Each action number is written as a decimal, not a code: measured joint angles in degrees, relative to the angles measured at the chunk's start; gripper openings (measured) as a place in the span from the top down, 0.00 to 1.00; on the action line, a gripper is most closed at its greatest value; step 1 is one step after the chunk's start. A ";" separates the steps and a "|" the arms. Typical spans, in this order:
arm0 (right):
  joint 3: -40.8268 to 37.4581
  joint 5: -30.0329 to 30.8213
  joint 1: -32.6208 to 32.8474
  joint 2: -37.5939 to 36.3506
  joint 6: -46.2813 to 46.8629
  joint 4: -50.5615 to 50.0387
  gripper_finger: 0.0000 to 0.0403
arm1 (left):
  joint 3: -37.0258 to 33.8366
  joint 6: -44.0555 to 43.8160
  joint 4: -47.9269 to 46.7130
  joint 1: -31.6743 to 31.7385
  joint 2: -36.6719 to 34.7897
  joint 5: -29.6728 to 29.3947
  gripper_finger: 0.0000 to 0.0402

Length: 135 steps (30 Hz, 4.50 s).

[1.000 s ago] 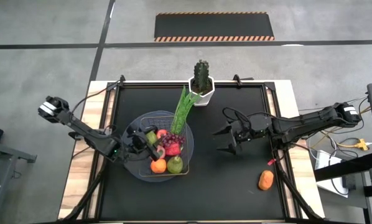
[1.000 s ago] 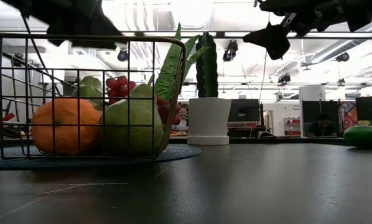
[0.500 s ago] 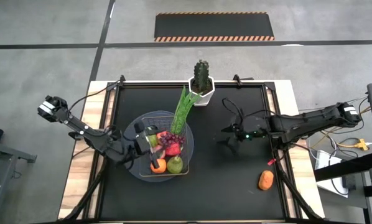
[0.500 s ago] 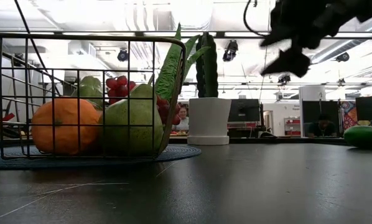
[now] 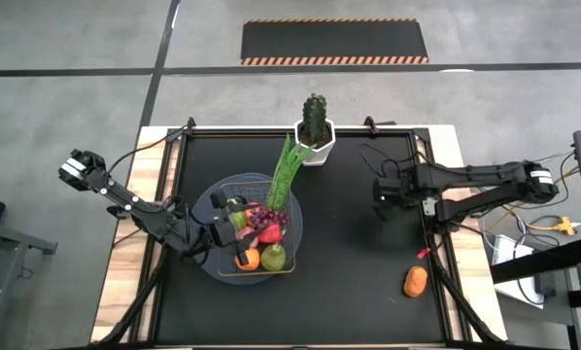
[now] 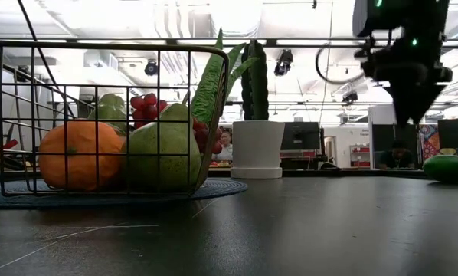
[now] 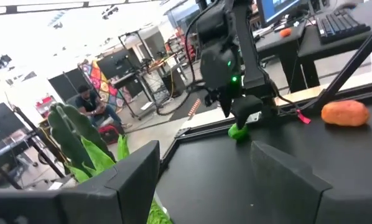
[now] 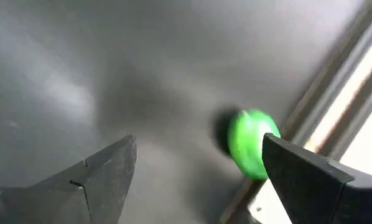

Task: Build produce basket
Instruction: Put the green lime into the wire basket

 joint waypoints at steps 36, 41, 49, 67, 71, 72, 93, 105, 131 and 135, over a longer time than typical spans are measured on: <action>-1.47 1.36 -16.21 33.30 -24.89 -3.49 0.20 | -1.29 5.78 0.09 0.00 0.00 -0.28 0.41; -1.47 1.31 -16.21 34.71 -25.81 -3.34 0.33 | -1.34 5.55 0.09 -0.02 0.00 -0.28 0.41; -1.27 1.14 -16.21 33.59 -25.98 -2.12 0.60 | -1.51 4.16 0.08 0.00 0.00 -0.26 0.41; 4.48 -5.16 -5.27 7.61 -22.16 11.50 0.59 | -1.51 1.06 0.17 0.00 0.00 -0.20 0.41; -0.05 -5.18 0.80 -0.11 -23.55 28.95 0.59 | -1.51 -1.64 0.18 0.00 0.00 0.02 0.41; -1.78 -5.14 2.36 -1.72 -24.29 33.95 0.59 | -1.51 -2.38 0.20 0.00 0.00 0.18 0.41; -27.65 -15.44 16.97 0.75 -39.12 119.45 0.59 | 1.79 -9.17 24.28 0.18 15.71 9.09 0.41; -22.67 -15.75 16.97 9.42 -40.34 120.35 0.59 | 10.91 -13.65 16.34 3.49 24.98 9.44 0.41; -20.29 -15.67 16.94 10.74 -41.43 120.56 0.59 | 12.38 -26.03 11.56 10.20 29.72 18.93 0.22; -20.29 -15.67 16.94 10.74 -41.64 120.54 0.59 | 12.22 -25.65 12.92 10.16 30.32 19.02 0.24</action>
